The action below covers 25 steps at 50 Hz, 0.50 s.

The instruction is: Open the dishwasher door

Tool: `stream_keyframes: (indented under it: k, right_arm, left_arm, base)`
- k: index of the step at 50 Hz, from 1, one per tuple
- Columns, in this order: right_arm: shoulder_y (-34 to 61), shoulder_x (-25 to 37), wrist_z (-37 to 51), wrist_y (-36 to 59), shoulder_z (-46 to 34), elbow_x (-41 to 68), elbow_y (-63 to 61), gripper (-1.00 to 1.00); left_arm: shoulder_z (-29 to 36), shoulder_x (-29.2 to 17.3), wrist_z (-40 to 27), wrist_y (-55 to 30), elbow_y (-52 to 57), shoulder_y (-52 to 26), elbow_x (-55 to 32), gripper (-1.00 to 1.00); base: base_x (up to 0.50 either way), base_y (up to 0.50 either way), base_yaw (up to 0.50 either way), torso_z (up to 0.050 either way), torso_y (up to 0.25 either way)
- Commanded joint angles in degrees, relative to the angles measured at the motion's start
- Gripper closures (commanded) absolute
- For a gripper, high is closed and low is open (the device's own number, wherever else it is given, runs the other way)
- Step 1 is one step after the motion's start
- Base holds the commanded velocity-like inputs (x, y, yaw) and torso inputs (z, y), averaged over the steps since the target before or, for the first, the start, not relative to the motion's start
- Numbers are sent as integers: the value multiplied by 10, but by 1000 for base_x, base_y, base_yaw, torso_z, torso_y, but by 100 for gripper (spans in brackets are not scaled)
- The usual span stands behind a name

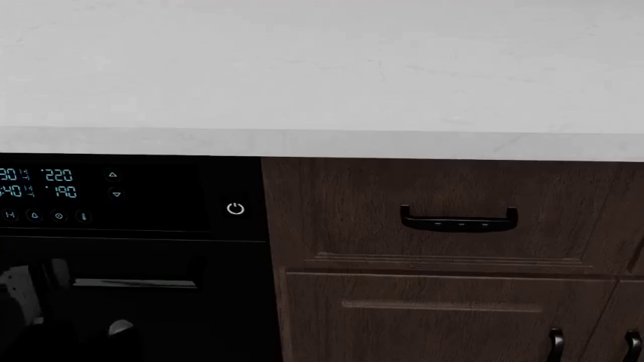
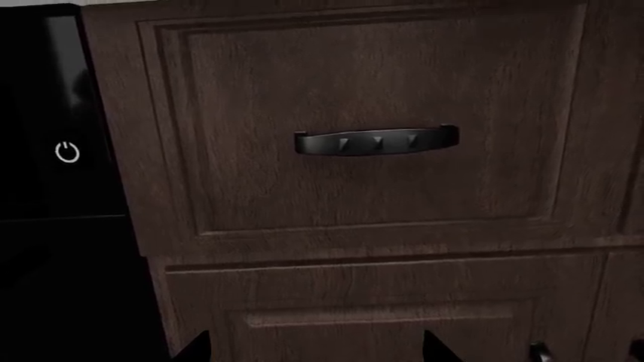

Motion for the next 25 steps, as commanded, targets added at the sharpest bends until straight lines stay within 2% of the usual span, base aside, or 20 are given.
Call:
stream_keyframes:
  k: [1, 19, 25]
  right_arm:
    - [-3, 5, 5, 2, 0, 3, -8, -100]
    - [-6, 9, 9, -5, 1, 8, -8, -100]
    - [-4, 10, 12, -1, -1, 7, -11, -100]
  left_arm:
    - [18, 28, 8, 58, -106, -54, -6, -100]
    - [53, 74, 12, 134, -254, -106, -3, -100]
    - [68, 115, 5, 189, -365, -139, -7, -100]
  base:
    - [0, 0, 0, 0, 0]
    - [0, 0, 0, 0, 0]
    - [0, 0, 0, 0, 0]
